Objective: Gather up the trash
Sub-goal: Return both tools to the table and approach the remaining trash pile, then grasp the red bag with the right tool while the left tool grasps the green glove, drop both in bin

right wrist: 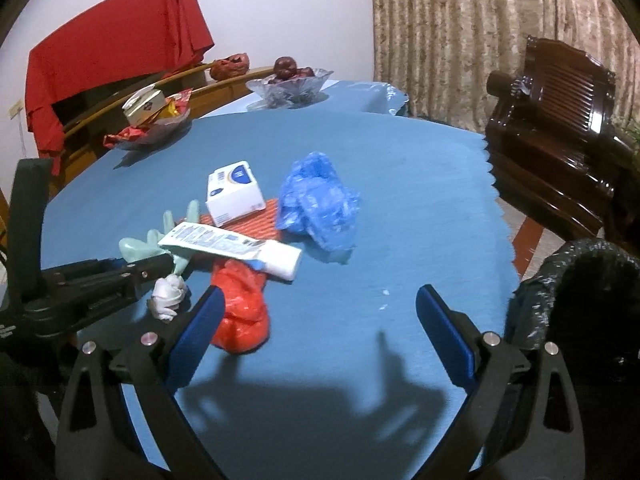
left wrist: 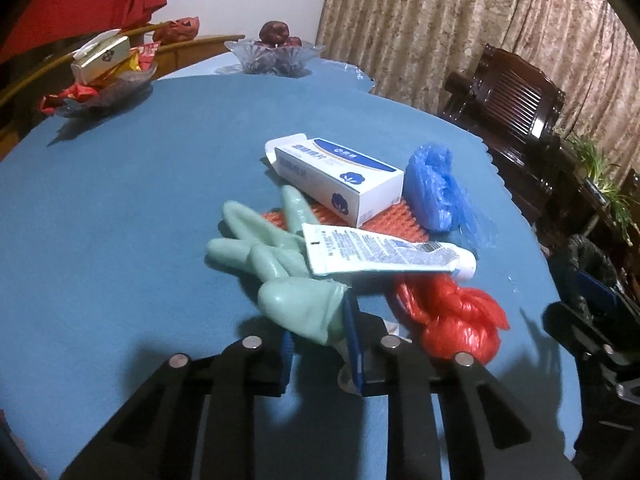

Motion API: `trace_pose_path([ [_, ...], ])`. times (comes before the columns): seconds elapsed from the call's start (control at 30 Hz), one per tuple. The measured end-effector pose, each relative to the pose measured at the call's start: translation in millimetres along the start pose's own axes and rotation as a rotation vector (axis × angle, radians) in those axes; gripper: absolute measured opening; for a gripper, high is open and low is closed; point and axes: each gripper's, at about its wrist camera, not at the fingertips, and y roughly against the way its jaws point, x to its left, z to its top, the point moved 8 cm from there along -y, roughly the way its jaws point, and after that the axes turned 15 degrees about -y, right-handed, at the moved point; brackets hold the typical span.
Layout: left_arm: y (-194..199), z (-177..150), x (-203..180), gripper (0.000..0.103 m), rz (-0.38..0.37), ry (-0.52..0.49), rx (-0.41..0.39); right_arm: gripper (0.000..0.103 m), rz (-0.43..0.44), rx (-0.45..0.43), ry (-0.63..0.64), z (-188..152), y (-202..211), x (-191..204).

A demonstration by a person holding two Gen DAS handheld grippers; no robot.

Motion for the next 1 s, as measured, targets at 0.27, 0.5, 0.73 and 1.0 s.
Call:
trace_pose_path([
  [0.27,21,-14,15,0.021,0.022,-0.028,0.000,0.085,0.018,0.043,0.016,-13,-13,19],
  [0.5,30,-19,32,0.021,0.053,-0.009,-0.002,0.081,0.035,0.086,0.028,-24,-31,40],
  [0.73,37,-21,27,0.021,0.057,-0.038,-0.011,0.054,0.047,0.145,0.042,-32,-46,52],
  [1.0,43,-21,18,0.021,0.047,-0.046,-0.021,0.039,0.078,0.166,0.048,-38,-50,61],
])
